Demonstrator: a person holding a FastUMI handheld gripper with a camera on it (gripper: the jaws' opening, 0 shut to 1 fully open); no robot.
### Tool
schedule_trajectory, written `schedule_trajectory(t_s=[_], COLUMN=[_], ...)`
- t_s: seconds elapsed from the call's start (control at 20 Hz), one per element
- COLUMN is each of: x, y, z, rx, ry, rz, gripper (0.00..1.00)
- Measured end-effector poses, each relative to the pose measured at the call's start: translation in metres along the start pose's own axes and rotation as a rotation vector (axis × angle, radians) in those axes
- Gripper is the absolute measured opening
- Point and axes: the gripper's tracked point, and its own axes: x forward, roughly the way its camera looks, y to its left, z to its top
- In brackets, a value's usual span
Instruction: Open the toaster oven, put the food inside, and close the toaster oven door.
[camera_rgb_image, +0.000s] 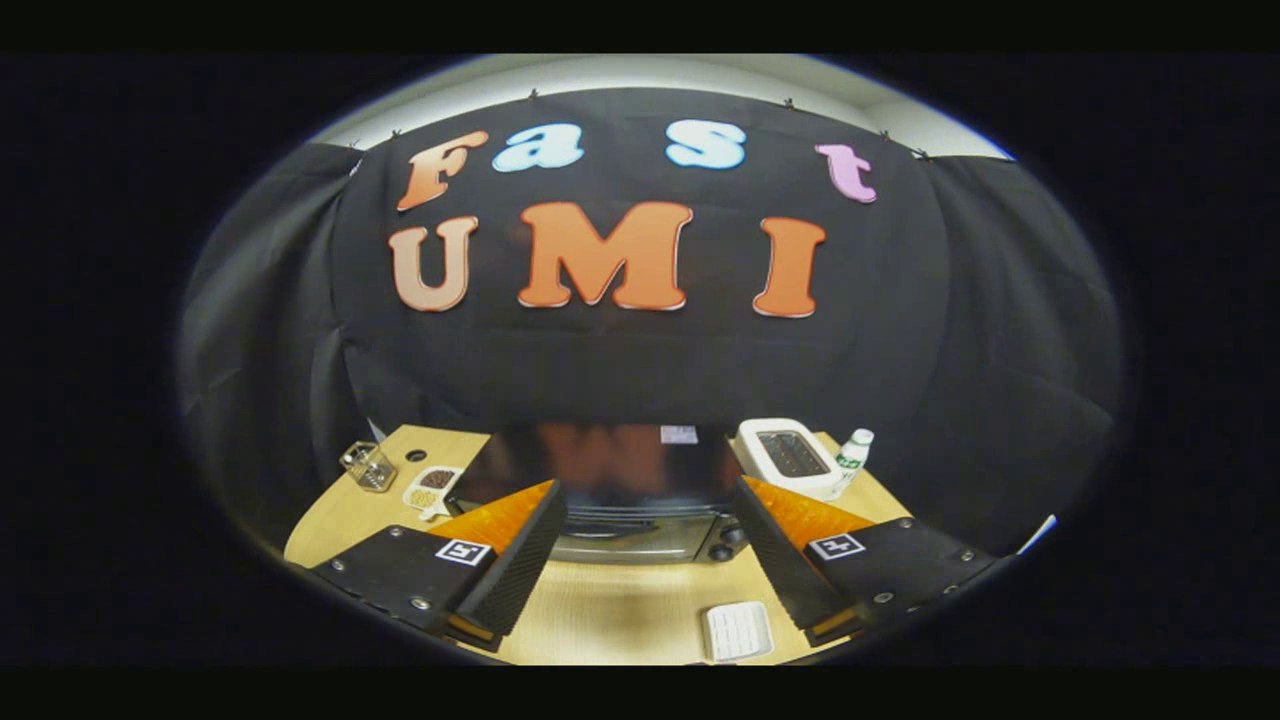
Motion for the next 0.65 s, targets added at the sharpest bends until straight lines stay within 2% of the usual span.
schedule_trajectory(t_s=[0.35,0.65], x=[-0.047,-0.059], y=[-0.035,-0.062], z=[0.053,0.059], rx=[0.021,0.064], ry=[-0.162,-0.188], rz=[-0.054,-0.008], gripper=[0.99,0.99])
